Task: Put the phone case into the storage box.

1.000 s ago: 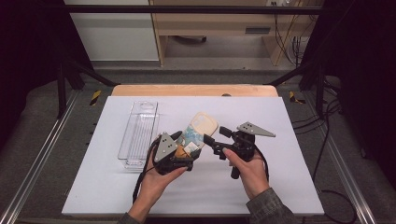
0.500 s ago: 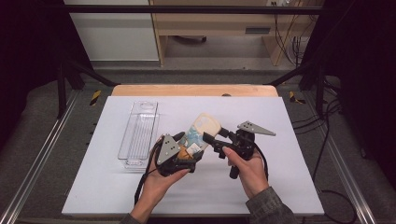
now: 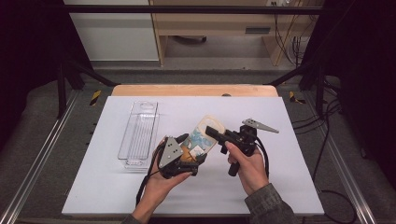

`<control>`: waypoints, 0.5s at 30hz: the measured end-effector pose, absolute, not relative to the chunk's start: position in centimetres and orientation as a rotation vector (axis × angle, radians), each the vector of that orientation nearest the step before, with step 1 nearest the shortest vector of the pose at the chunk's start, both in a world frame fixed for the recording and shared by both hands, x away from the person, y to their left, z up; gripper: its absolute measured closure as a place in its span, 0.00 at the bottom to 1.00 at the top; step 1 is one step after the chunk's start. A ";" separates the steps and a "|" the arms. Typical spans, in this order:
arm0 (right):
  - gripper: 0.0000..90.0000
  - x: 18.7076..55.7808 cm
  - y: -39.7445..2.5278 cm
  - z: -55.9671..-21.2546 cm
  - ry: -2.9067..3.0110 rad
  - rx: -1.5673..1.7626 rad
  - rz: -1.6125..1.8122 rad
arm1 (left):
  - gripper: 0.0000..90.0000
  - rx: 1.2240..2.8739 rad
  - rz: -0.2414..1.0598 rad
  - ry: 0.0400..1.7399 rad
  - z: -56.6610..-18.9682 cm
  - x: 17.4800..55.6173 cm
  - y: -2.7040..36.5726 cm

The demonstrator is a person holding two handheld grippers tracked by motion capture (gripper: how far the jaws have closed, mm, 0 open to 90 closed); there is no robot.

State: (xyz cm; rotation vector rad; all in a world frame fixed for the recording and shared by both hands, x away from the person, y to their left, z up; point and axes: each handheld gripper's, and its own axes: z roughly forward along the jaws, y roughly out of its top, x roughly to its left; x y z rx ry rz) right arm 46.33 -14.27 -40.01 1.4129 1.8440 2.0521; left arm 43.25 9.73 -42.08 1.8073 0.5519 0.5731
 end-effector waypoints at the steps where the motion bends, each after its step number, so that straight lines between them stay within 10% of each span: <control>1: 0.76 46.4 -14.3 -40.0 1.836 1.426 2.078 | 0.13 1.807 0.572 0.545 -42.1 43.2 9.7; 15: 0.97 45.8 -14.2 -39.8 1.828 1.378 2.200 | 0.12 1.805 0.589 0.510 -42.7 43.0 9.3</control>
